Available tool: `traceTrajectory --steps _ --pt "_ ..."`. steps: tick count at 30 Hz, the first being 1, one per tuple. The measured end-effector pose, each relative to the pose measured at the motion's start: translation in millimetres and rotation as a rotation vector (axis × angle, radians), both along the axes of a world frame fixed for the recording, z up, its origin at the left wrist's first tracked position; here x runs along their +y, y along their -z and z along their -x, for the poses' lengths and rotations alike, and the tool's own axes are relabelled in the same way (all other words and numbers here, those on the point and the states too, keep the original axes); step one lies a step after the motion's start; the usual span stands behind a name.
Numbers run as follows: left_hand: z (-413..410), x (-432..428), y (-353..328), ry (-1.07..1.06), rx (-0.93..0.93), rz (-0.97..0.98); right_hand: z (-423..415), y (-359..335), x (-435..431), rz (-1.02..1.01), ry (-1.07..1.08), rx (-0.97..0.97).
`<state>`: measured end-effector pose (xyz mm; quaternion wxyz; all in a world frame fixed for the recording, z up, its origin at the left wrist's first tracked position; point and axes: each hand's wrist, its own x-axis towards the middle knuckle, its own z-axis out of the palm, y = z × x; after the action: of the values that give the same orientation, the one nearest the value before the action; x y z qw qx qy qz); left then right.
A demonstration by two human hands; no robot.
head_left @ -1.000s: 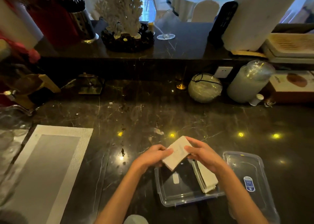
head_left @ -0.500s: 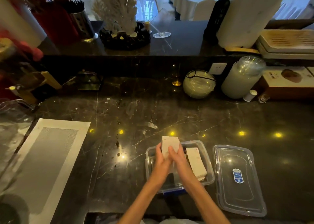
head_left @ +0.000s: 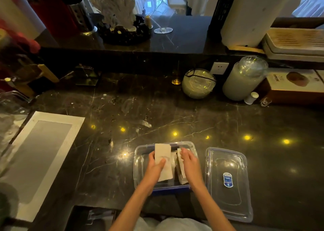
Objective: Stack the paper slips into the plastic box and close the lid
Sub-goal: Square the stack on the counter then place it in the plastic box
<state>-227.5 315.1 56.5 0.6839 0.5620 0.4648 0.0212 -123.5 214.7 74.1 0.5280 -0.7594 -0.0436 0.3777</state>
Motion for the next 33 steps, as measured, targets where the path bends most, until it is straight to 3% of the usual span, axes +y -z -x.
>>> traceTrajectory --steps 3,8,13,22,27,33 --pt "0.3 0.6 10.7 -0.013 0.117 0.066 -9.5 8.0 -6.4 0.293 -0.165 -0.219" --pt "-8.7 -7.7 25.0 -0.064 0.095 0.157 10.2 12.8 12.6 0.230 -0.384 0.016" --pt "-12.5 -6.9 33.1 -0.101 0.123 0.197 26.6 28.3 22.9 0.277 -0.353 0.000" --pt "-23.3 3.1 42.5 0.058 0.436 -0.005 30.7 56.4 35.3 0.393 -0.334 -0.060" --pt "-25.3 7.1 48.4 0.042 0.336 -0.014 28.0 64.9 42.7 0.487 -0.376 -0.174" --pt "-25.1 11.7 55.8 0.070 0.341 -0.098 29.9 67.5 47.2 0.542 -0.379 -0.230"
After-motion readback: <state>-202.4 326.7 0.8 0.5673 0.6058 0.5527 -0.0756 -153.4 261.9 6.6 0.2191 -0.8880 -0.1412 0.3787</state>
